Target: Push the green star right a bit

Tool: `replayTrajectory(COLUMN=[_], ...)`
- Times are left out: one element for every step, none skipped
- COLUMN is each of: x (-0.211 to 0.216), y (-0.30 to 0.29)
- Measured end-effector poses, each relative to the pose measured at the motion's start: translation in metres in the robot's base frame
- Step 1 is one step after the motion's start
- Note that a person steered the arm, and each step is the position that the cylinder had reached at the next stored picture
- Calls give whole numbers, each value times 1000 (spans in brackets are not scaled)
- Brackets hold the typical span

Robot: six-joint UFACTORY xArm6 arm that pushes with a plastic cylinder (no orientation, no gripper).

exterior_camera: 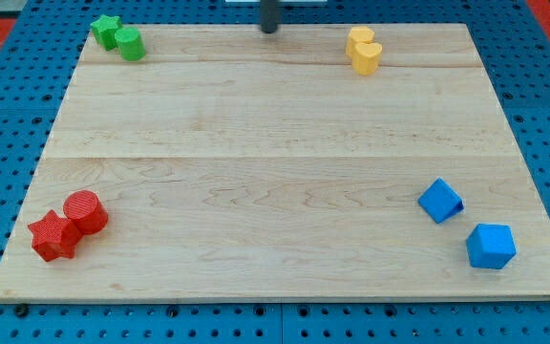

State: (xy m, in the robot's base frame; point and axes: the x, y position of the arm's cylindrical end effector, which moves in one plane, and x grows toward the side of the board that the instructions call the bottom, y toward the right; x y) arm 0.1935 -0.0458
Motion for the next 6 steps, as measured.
replayTrajectory(x=[62,149,142,102,40,11], y=[-40,-114,-248,-259,-239,-213])
